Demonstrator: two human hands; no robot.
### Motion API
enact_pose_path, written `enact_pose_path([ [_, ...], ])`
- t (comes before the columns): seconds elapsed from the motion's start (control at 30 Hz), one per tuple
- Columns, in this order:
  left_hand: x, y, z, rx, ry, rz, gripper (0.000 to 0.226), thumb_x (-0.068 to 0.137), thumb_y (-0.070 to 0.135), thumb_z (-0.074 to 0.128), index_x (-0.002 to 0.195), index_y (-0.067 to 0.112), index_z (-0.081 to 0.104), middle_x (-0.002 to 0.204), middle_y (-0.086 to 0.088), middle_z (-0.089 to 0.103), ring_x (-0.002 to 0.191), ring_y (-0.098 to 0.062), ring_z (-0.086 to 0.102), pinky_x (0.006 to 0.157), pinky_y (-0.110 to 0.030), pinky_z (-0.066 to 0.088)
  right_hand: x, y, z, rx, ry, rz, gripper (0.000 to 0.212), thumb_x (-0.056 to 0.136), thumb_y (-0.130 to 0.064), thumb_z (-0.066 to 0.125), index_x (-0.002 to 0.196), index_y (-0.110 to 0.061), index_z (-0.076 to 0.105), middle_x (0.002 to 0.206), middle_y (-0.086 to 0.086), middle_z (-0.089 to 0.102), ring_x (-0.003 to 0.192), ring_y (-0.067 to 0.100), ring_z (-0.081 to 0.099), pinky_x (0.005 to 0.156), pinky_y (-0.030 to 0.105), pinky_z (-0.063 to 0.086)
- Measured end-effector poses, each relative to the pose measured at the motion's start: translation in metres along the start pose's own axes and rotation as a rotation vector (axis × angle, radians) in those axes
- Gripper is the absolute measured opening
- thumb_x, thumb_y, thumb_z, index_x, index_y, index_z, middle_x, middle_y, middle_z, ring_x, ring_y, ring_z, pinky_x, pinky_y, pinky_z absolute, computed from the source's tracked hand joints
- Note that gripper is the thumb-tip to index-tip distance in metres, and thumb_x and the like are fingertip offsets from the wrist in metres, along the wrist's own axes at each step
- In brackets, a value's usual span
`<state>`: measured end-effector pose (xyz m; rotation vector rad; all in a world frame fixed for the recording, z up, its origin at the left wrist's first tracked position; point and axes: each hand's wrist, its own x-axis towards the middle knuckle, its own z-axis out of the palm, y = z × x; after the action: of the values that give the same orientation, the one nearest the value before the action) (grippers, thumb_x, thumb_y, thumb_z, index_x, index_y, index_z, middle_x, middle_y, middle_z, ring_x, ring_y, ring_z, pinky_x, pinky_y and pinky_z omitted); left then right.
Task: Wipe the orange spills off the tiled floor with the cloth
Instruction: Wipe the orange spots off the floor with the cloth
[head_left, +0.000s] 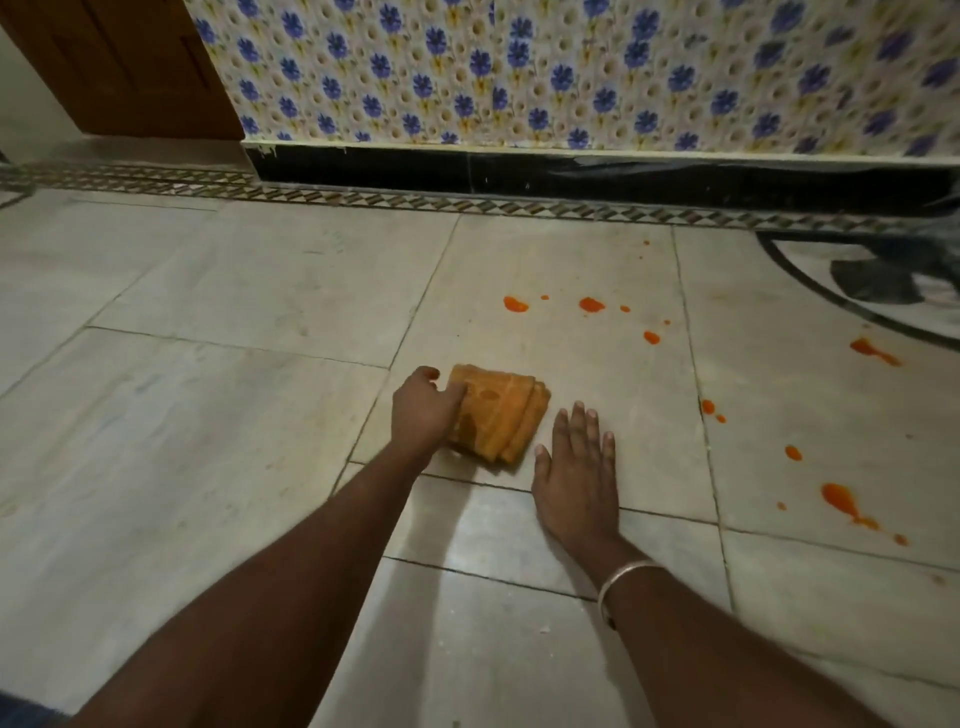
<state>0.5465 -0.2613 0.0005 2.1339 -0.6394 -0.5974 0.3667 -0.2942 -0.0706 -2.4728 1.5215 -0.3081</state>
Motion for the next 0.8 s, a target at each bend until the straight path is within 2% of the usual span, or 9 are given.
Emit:
enact_pose_path([
  [0.07, -0.005, -0.009, 0.015, 0.278, 0.039, 0.256, 0.049, 0.103, 0.034, 0.056, 0.147, 0.012, 0.053, 0.143, -0.013, 0.06, 0.133, -0.032, 0.055, 0.111, -0.045, 0.041, 0.001, 0.0, 0.008, -0.041, -0.032, -0.021, 0.079, 0.095, -0.047, -0.001, 0.162, -0.009, 0.017, 0.17, 0.013, 0.008, 0.158, 0.027, 0.004, 0.128, 0.047, 0.003],
  [0.13, -0.008, -0.017, 0.032, 0.531, -0.081, 0.465, 0.055, 0.108, 0.041, 0.042, 0.16, 0.021, 0.035, 0.166, -0.011, 0.034, 0.155, -0.03, 0.027, 0.124, -0.054, 0.018, -0.002, 0.0, 0.012, -0.08, -0.01, -0.033, 0.073, 0.1, -0.046, 0.007, 0.161, -0.007, 0.021, 0.169, 0.015, 0.016, 0.157, 0.028, 0.011, 0.128, 0.049, 0.008],
  [0.2, -0.006, -0.024, 0.053, 0.739, -0.211, 0.5, 0.063, 0.11, 0.051, 0.027, 0.166, 0.029, 0.01, 0.176, -0.006, 0.001, 0.162, -0.027, -0.003, 0.125, -0.06, -0.004, -0.003, -0.001, 0.015, -0.097, 0.019, -0.026, 0.069, 0.102, -0.044, 0.014, 0.16, -0.006, 0.025, 0.167, 0.016, 0.022, 0.156, 0.029, 0.017, 0.127, 0.05, 0.013],
  [0.23, -0.002, -0.029, 0.064, 0.793, -0.237, 0.491, 0.066, 0.109, 0.056, 0.021, 0.166, 0.031, 0.001, 0.175, -0.005, -0.006, 0.161, -0.027, -0.009, 0.124, -0.062, -0.008, -0.002, -0.001, 0.017, -0.098, 0.021, -0.023, 0.069, 0.102, -0.043, 0.015, 0.159, -0.006, 0.026, 0.167, 0.016, 0.023, 0.156, 0.029, 0.018, 0.127, 0.05, 0.014],
  [0.37, 0.027, -0.019, 0.074, 0.841, -0.22, 0.492, 0.073, 0.105, 0.066, 0.015, 0.166, 0.033, -0.007, 0.175, -0.005, -0.011, 0.161, -0.029, -0.012, 0.124, -0.063, -0.01, -0.001, -0.001, 0.016, -0.09, 0.028, -0.031, 0.07, 0.101, -0.042, 0.013, 0.16, -0.006, 0.025, 0.167, 0.016, 0.021, 0.157, 0.029, 0.017, 0.127, 0.05, 0.013],
  [0.5, 0.064, -0.021, 0.05, 0.872, -0.196, 0.35, 0.073, 0.105, 0.066, 0.013, 0.165, 0.033, -0.011, 0.174, -0.006, -0.016, 0.16, -0.029, -0.016, 0.125, -0.063, -0.008, -0.002, 0.001, 0.016, -0.07, 0.024, -0.014, 0.07, 0.101, -0.043, 0.012, 0.16, -0.007, 0.023, 0.168, 0.014, 0.019, 0.157, 0.028, 0.014, 0.127, 0.05, 0.012],
  [0.67, 0.009, -0.053, 0.04, 0.813, -0.024, 0.221, 0.073, 0.106, 0.062, 0.014, 0.165, 0.028, -0.013, 0.174, -0.012, -0.015, 0.16, -0.033, -0.014, 0.124, -0.065, -0.006, -0.001, -0.003, 0.015, -0.071, 0.008, -0.012, 0.071, 0.101, -0.043, 0.008, 0.161, -0.007, 0.019, 0.169, 0.014, 0.014, 0.158, 0.028, 0.009, 0.127, 0.05, 0.009],
  [0.8, -0.022, -0.043, 0.07, 0.834, -0.111, 0.327, 0.073, 0.107, 0.06, 0.017, 0.166, 0.027, -0.011, 0.173, -0.012, -0.016, 0.16, -0.033, -0.017, 0.123, -0.063, -0.009, -0.002, -0.004, 0.014, -0.081, 0.003, -0.006, 0.071, 0.101, -0.042, 0.009, 0.161, -0.006, 0.021, 0.169, 0.016, 0.016, 0.157, 0.029, 0.011, 0.127, 0.051, 0.01],
])
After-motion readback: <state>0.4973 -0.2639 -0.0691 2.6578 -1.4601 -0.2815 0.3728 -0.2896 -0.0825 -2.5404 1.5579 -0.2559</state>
